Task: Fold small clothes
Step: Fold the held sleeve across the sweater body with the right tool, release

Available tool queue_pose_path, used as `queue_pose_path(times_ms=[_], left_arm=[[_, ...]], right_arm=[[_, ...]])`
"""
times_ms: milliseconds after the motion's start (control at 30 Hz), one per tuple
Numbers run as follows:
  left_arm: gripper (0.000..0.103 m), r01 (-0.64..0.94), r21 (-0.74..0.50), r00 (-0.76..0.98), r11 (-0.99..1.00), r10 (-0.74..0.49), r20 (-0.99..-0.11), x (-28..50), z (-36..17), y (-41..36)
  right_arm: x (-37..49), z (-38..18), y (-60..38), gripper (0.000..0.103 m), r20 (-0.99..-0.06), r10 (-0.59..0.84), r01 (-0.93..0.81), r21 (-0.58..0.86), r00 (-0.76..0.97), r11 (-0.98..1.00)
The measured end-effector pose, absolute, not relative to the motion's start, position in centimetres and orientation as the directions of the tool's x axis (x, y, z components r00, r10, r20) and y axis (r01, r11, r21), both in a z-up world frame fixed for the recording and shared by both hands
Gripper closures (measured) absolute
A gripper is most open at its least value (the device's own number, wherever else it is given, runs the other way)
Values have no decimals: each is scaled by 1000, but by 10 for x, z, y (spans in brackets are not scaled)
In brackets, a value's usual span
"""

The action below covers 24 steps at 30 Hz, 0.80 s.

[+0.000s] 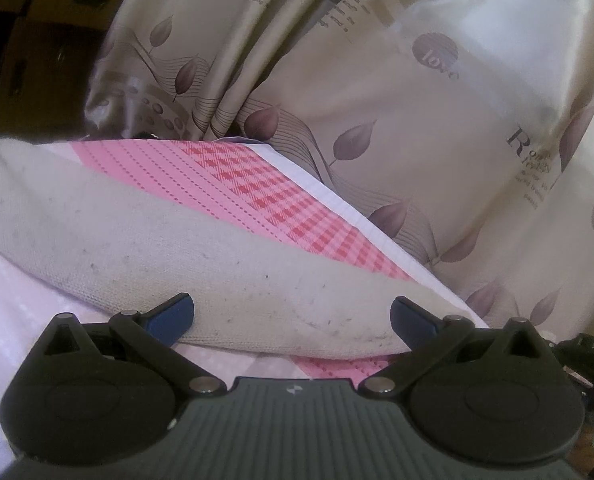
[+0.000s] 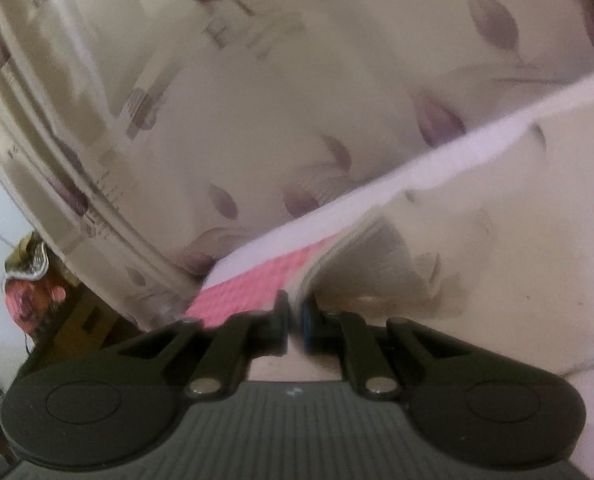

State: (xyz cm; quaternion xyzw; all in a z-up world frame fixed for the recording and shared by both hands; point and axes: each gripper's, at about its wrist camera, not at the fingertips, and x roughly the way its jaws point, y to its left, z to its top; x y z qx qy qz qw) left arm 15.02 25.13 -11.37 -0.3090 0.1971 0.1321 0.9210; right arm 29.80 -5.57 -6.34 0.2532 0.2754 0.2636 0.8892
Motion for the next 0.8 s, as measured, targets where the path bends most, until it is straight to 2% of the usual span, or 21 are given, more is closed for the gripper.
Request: queue_pose_path(times_ms=[200, 267, 333, 533, 633, 700, 733, 800], left_arm=[[0, -365, -517, 887, 774, 121, -445, 150, -113, 252], [0, -365, -519, 888, 773, 120, -444, 150, -114, 252], [0, -364, -523, 889, 771, 119, -442, 150, -114, 252], [0, -364, -523, 888, 771, 119, -443, 149, -114, 252], [0, -349, -552, 894, 757, 93, -438, 146, -114, 256], [1, -339, -600, 893, 725, 49, -447, 137, -112, 266], [4, -352, -622, 889, 699, 42, -456, 130, -111, 272], [5, -392, -676, 884, 624, 52, -465, 106, -109, 287]], right_arm=[[303, -70, -15, 93, -436, 575, -421, 403, 693, 813], [299, -75, -3, 86, -471, 581, -462, 351, 664, 814], [293, -79, 1, 73, -492, 629, -500, 382, 602, 777], [253, -67, -30, 72, -453, 612, -497, 358, 648, 790], [233, -63, -53, 71, -470, 526, -423, 315, 709, 850], [220, -65, -62, 71, -501, 428, -369, 219, 752, 903], [214, -68, -66, 71, -516, 394, -355, 178, 761, 918], [203, -75, -72, 68, -530, 306, -324, 62, 791, 944]])
